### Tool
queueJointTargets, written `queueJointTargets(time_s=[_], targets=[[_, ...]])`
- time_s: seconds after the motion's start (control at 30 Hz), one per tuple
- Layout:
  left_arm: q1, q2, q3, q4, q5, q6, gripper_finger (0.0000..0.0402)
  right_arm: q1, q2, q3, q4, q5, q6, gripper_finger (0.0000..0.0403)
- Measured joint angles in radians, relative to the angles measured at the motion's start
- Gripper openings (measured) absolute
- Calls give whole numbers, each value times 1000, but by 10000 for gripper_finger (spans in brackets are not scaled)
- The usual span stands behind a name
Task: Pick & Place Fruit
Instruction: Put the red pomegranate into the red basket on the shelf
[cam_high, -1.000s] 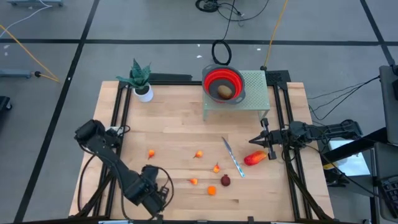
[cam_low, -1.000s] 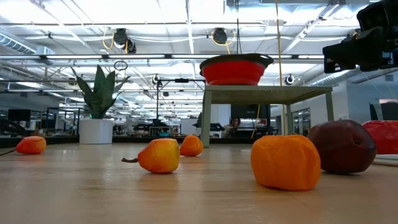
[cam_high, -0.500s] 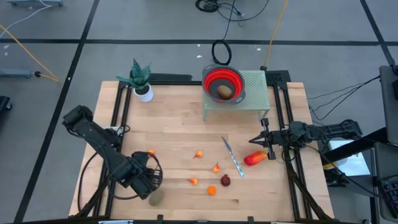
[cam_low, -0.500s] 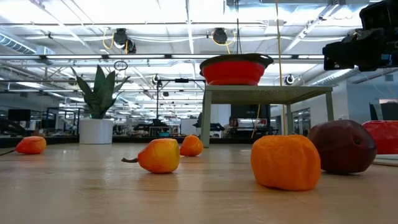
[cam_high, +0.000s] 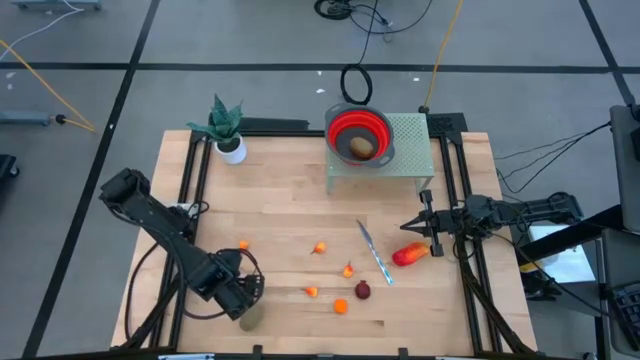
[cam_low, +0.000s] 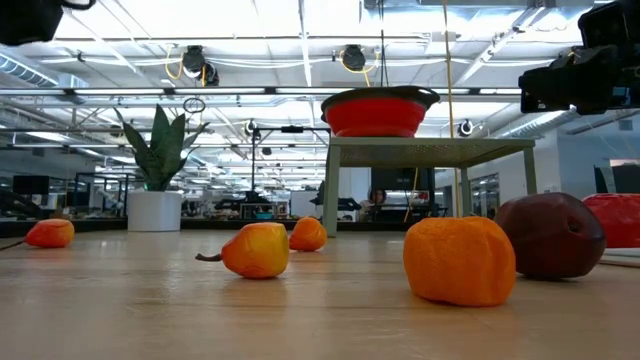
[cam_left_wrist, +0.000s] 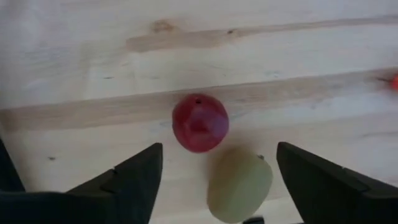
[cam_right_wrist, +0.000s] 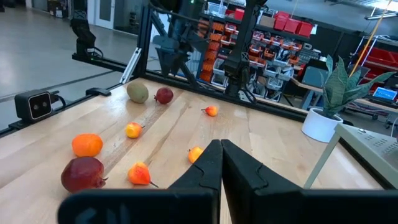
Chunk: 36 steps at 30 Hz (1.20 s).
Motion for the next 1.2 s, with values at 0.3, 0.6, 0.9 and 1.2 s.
queueJointTargets(time_s=[0.3,0.6,0.9,1.2], targets=[[0,0,-103,174,1,-8,344,0,0,0,0,0,1,0],[1,0,-207,303,51,-50,344,0,0,0,0,-1,3,0],[1,1,-257,350,51,-81,329,0,0,0,0,-2,3,0],[2,24,-263,357,55,-102,283,0,0,0,0,-2,3,0]])
